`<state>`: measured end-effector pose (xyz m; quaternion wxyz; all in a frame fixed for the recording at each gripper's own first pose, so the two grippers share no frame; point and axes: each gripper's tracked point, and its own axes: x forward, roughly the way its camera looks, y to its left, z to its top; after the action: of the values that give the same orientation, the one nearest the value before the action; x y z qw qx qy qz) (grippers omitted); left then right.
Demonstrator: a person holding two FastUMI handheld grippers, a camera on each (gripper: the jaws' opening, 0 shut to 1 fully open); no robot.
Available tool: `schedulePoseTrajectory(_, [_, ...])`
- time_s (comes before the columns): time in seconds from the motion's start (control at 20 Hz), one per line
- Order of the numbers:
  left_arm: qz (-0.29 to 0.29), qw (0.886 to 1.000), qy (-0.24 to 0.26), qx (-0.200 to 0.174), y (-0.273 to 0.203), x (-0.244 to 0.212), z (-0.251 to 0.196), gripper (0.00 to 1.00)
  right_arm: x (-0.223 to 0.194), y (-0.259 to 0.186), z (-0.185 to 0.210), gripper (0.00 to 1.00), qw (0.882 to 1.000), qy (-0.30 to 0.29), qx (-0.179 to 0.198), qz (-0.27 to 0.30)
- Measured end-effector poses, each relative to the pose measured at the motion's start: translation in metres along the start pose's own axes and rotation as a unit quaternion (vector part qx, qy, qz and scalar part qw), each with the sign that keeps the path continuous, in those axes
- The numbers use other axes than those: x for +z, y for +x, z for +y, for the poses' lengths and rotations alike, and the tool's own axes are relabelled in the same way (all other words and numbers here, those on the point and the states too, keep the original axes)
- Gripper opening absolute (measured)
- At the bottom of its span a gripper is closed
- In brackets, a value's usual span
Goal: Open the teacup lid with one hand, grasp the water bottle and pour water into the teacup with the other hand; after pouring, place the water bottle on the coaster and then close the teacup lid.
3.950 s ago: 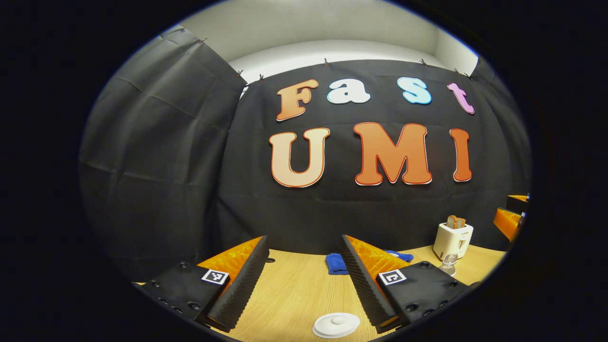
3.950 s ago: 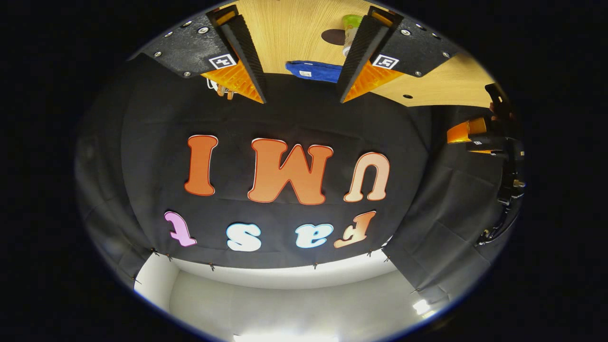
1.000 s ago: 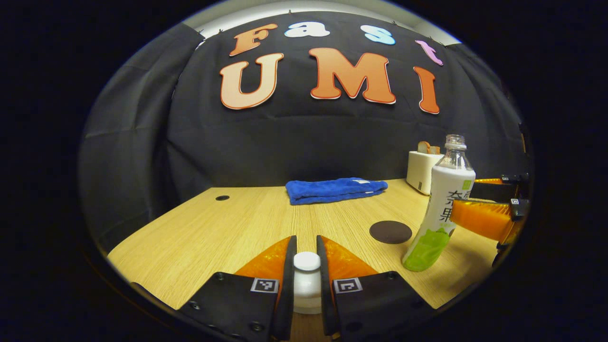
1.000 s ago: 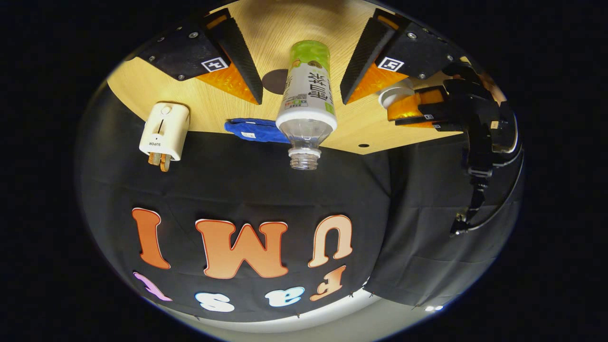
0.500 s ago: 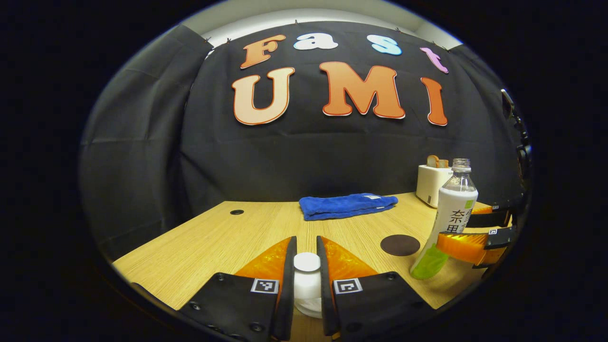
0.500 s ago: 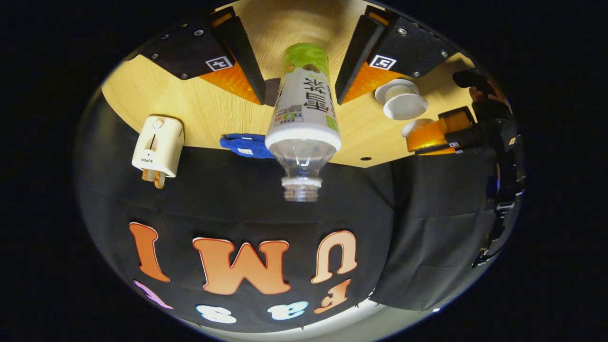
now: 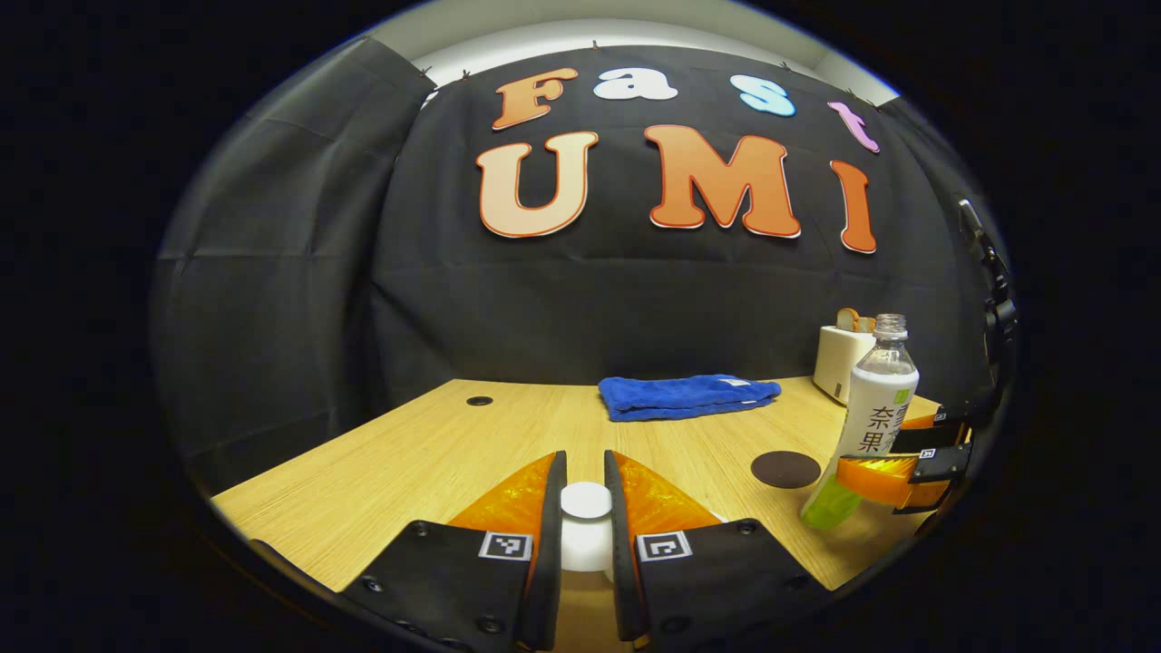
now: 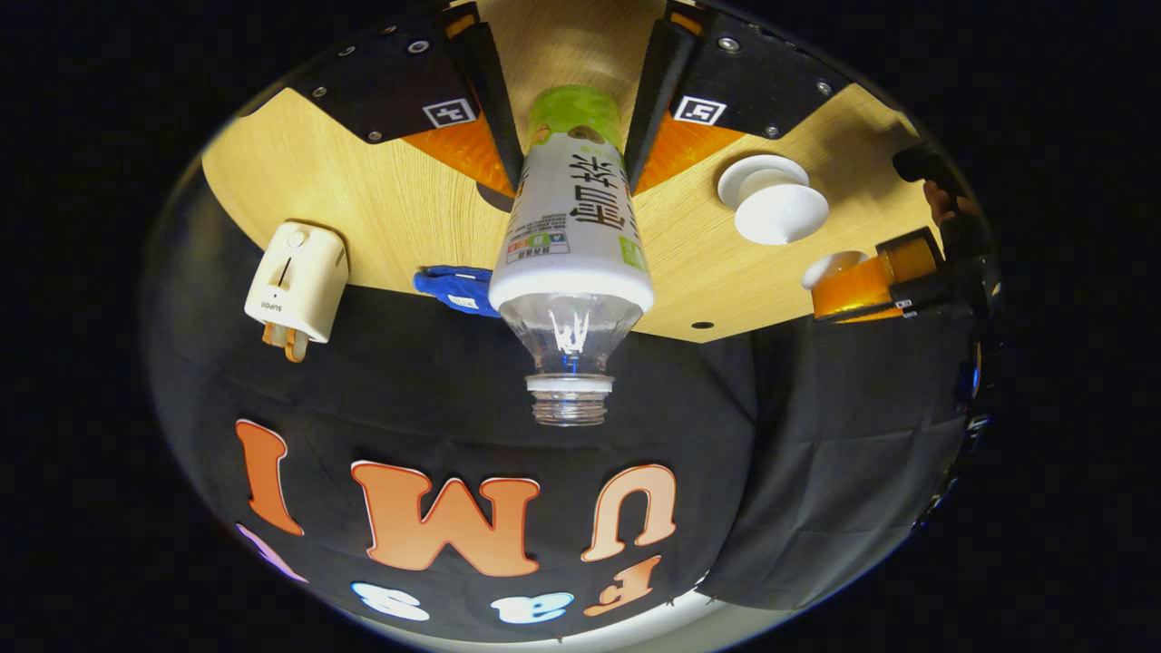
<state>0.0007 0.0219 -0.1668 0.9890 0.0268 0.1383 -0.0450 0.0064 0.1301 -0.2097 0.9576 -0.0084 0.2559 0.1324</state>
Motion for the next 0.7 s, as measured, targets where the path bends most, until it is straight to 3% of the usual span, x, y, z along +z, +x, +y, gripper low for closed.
schedulePoseTrajectory(0.05, [-0.001,1.0,0.0,0.005,-0.002,0.0,0.004,0.24,0.001,0.001,0.0,0.65,1.0,-0.015,-0.005,0.002])
schedulePoseTrajectory(0.2, [-0.002,1.0,0.003,0.015,-0.006,0.001,0.02,0.28,0.005,0.001,-0.004,0.6,0.997,-0.073,-0.027,0.005])
schedulePoseTrajectory(0.3, [-0.003,1.0,0.005,0.02,-0.008,0.001,0.029,0.28,0.009,0.002,-0.006,0.64,0.992,-0.12,-0.04,0.005])
schedulePoseTrajectory(0.6, [0.0,0.999,0.003,0.035,-0.01,-0.002,0.052,0.28,0.014,0.0,-0.014,0.64,0.964,-0.258,-0.064,0.01])
schedulePoseTrajectory(0.7, [0.0,0.999,0.006,0.036,-0.012,-0.003,0.058,0.28,0.012,0.006,-0.01,0.65,0.95,-0.306,-0.067,0.012])
